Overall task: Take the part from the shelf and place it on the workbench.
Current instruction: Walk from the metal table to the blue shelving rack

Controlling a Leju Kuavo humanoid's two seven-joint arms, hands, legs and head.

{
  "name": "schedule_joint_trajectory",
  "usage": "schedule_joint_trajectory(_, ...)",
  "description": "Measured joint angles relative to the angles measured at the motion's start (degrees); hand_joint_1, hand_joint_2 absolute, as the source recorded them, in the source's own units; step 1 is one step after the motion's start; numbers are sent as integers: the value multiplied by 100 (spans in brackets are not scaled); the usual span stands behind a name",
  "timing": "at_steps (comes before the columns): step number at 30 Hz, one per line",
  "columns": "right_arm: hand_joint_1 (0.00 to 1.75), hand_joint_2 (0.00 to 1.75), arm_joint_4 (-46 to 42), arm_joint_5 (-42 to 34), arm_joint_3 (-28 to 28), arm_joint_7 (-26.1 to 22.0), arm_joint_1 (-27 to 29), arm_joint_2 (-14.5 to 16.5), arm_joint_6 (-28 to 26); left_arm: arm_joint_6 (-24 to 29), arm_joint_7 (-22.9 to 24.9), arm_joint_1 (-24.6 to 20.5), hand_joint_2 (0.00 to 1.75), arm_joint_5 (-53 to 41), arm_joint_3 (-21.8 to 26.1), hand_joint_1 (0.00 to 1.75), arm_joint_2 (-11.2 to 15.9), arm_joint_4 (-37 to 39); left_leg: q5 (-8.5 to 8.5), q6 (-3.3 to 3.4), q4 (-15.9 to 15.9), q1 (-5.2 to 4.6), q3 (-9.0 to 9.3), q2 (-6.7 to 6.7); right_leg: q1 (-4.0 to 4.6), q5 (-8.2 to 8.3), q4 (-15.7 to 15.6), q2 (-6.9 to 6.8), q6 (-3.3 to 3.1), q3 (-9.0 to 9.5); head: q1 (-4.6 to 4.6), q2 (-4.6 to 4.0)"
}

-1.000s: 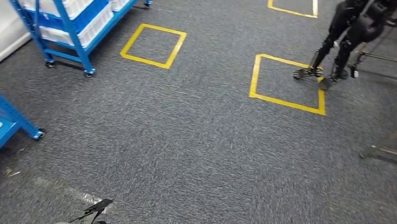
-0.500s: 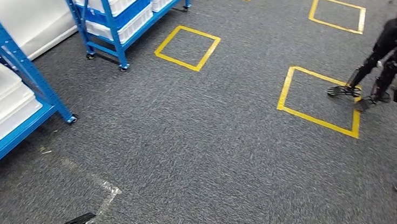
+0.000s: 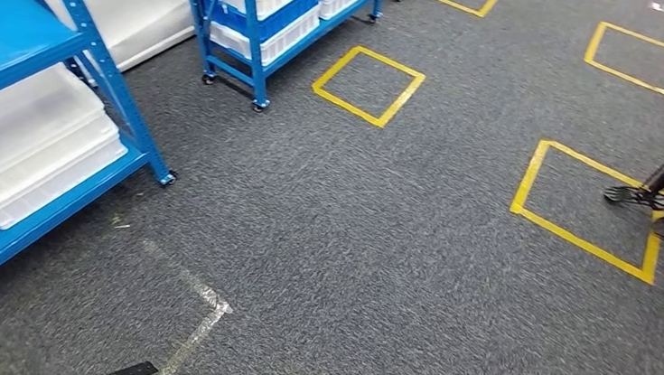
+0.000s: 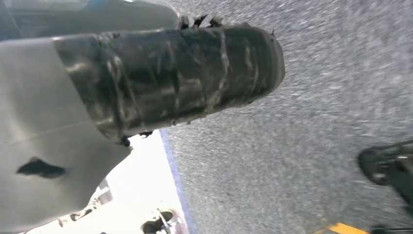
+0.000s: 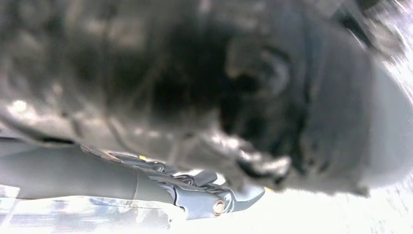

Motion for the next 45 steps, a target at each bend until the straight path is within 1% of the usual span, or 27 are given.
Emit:
schedule_joint_trajectory(2,0,0,-1,30,-74,30,-77,-4,-171,9,-71,0,0,-106,-104,0,-11,-1,16,-25,12,1,-3,-156,0,402,-787,217,-50,348,-1,0)
schedule_joint_trajectory(4,0,0,-1,79,-113,44,-117,-12,-255,12,-185,-10,0,-238,-225,0,-23,-8,47,-79,17,9,-28,-298,4,568,-1291,407,-74,558,-4,0)
schedule_joint_trajectory(5,0,0,-1,97,-125,88,-135,-14,-271,17,-246,-8,0,-292,-293,0,-33,-14,70,-118,0,13,-45,-363,18,563,-1341,419,-83,568,-6,0)
schedule_joint_trajectory(7,0,0,-1,117,-141,210,-193,-15,-275,39,-354,17,0,-363,-418,0,-56,-27,111,-192,-37,31,-77,-416,24,622,-1397,281,-140,586,-9,0)
schedule_joint_trajectory(9,0,0,-1,118,-151,292,-271,-24,-259,68,-432,35,0,-398,-510,0,-78,-34,-24,-233,157,24,-186,-168,7,696,-1479,152,-221,620,-29,0)
schedule_joint_trajectory(11,0,0,-1,92,-162,312,-301,-38,-291,102,-497,12,0,-430,-584,0,-98,-48,-398,-262,806,20,-472,163,21,726,-1511,0,-265,630,-55,0)
schedule_joint_trajectory(13,0,0,-1,36,-170,315,-268,-46,-400,140,-534,-10,0,-455,-657,0,-123,-61,-675,-299,1470,33,-747,271,46,718,-1509,-183,-279,622,-66,0)
schedule_joint_trajectory(14,0,0,-1,23,-172,328,-244,-48,-449,156,-533,-8,0,-460,-693,0,-137,-63,-668,-312,1541,39,-754,295,52,710,-1507,-270,-280,621,-66,0)
schedule_joint_trajectory(15,0,0,-1,33,-173,350,-225,-49,-478,174,-525,-3,0,-472,-732,0,-148,-64,-566,-319,1387,42,-645,328,53,699,-1502,-352,-275,623,-67,0)
schedule_joint_trajectory(17,0,0,-1,112,-174,434,-212,-49,-471,207,-487,1,0,-526,-803,0,-166,-71,-263,-305,615,29,-198,537,58,664,-1482,-492,-241,634,-69,0)
schedule_joint_trajectory(19,0,0,-1,187,-174,517,-223,-51,-424,233,-438,-14,0,-606,-875,0,-186,-88,-110,-226,57,-11,114,713,88,618,-1449,-606,-185,642,-56,0)
schedule_joint_trajectory(20,0,0,-1,206,-174,546,-232,-53,-399,243,-416,-19,0,-634,-913,0,-198,-97,-109,-183,-24,-36,149,732,103,603,-1441,-661,-159,647,-47,0)
schedule_joint_trajectory(22,0,0,-5,219,-174,579,-251,-55,-366,245,-379,-11,0,-677,-1000,0,-211,-105,-87,-106,-36,-43,140,592,104,573,-1434,-745,-106,663,-35,0)
schedule_joint_trajectory(24,0,0,-12,216,-174,582,-268,-55,-336,211,-324,-10,0,-749,-1094,0,-221,-107,-63,-41,-75,-18,151,471,74,440,-1273,-539,-41,608,-25,0)
schedule_joint_trajectory(26,0,0,-15,206,-174,567,-263,-55,-301,159,-261,-60,0,-807,-1182,0,-246,-109,-42,14,-93,0,150,337,41,115,-654,-176,3,325,-10,0)
schedule_joint_trajectory(28,0,0,-15,199,-174,554,-221,-55,-280,150,-221,-109,0,-818,-1253,0,-290,-110,-33,42,-91,0,137,164,29,-148,84,-40,20,-50,-7,0)
schedule_joint_trajectory(29,0,0,-15,201,-174,554,-198,-55,-266,175,-202,-117,0,-824,-1283,0,-314,-110,-32,43,-89,1,136,75,23,-138,233,-27,25,-144,-8,0)
schedule_joint_trajectory(31,0,0,-16,238,-170,557,-184,-55,-198,251,-137,-129,0,-847,-1345,0,-356,-111,-31,32,-72,11,139,-101,-6,201,-148,22,30,-15,-8,0)
schedule_joint_trajectory(33,0,0,-17,336,-153,560,-206,-54,-90,306,-29,-178,0,-833,-1379,0,-388,-113,-39,-13,-23,23,113,-264,-60,558,-911,285,44,300,-5,0)
schedule_joint_trajectory(35,0,0,-20,465,-114,576,-251,-46,32,327,86,-264,0,-727,-1389,0,-417,-115,-23,-95,7,35,43,-415,-75,659,-1260,475,30,433,-5,0)
schedule_joint_trajectory(37,0,0,-36,605,-48,686,-324,-22,181,345,210,-331,0,-543,-1390,0,-444,-118,29,-187,-22,57,-21,-528,-48,687,-1278,376,-45,437,-7,0)
schedule_joint_trajectory(38,0,0,-48,673,-12,773,-374,-5,266,356,278,-354,0,-449,-1390,0,-458,-120,31,-219,-16,55,-46,-444,-41,712,-1302,309,-91,446,-10,0)
schedule_joint_trajectory(40,0,0,-74,787,60,925,-477,53,451,378,416,-419,0,-309,-1390,0,-483,-121,-132,-252,252,29,-188,-57,-39,754,-1349,166,-179,456,-43,0)
schedule_joint_trajectory(41,0,0,-82,834,95,974,-514,79,543,394,469,-470,0,-257,-1390,0,-497,-121,-299,-259,555,15,-321,155,-18,756,-1355,84,-204,458,-57,0)
schedule_joint_trajectory(42,0,0,-89,880,133,1018,-540,110,631,417,511,-525,0,-209,-1390,0,-508,-121,-487,-267,939,11,-495,260,3,750,-1354,-12,-225,455,-69,0)
schedule_joint_trajectory(44,0,0,-96,971,216,1106,-587,177,790,491,572,-607,0,-107,-1390,0,-530,-121,-686,-274,1512,14,-738,303,40,734,-1348,-209,-250,453,-69,0)
schedule_joint_trajectory(45,0,0,-101,1016,260,1153,-621,222,859,529,606,-634,0,-50,-1389,0,-537,-121,-641,-271,1525,13,-720,312,52,728,-1345,-293,-258,453,-70,0)
